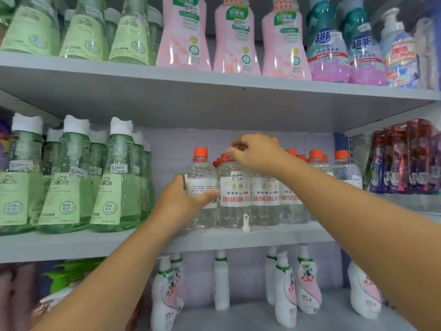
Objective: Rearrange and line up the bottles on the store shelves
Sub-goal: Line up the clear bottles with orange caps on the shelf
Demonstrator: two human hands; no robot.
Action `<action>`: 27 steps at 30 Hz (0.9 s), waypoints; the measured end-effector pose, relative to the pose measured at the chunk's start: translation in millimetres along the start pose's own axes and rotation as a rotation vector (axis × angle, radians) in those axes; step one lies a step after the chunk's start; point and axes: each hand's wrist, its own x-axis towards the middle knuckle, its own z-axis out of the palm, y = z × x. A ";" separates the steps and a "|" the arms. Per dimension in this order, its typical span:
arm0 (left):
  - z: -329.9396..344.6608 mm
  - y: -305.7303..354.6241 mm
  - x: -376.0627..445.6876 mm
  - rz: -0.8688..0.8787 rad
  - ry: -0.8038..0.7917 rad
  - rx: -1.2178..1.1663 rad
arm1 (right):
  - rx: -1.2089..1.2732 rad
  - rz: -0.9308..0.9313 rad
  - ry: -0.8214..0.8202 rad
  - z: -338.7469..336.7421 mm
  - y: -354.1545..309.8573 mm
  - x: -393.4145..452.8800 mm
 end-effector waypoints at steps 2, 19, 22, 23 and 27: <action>4.1 -3.1 -2.3 0.005 0.004 -0.034 | 0.070 -0.014 -0.087 -1.0 4.7 8.0; -0.9 -9.2 -12.8 -0.062 -0.046 -0.012 | 0.088 -0.024 -0.129 1.2 7.8 17.9; -3.6 -10.5 -9.9 -0.078 -0.031 -0.015 | 0.122 -0.052 -0.157 -5.7 10.7 20.6; -4.0 -10.8 -9.6 -0.082 -0.019 -0.030 | 0.158 -0.054 -0.157 -6.1 12.3 21.8; -1.0 -10.2 -12.2 -0.077 0.001 -0.062 | 0.180 -0.054 -0.147 -1.7 16.4 25.3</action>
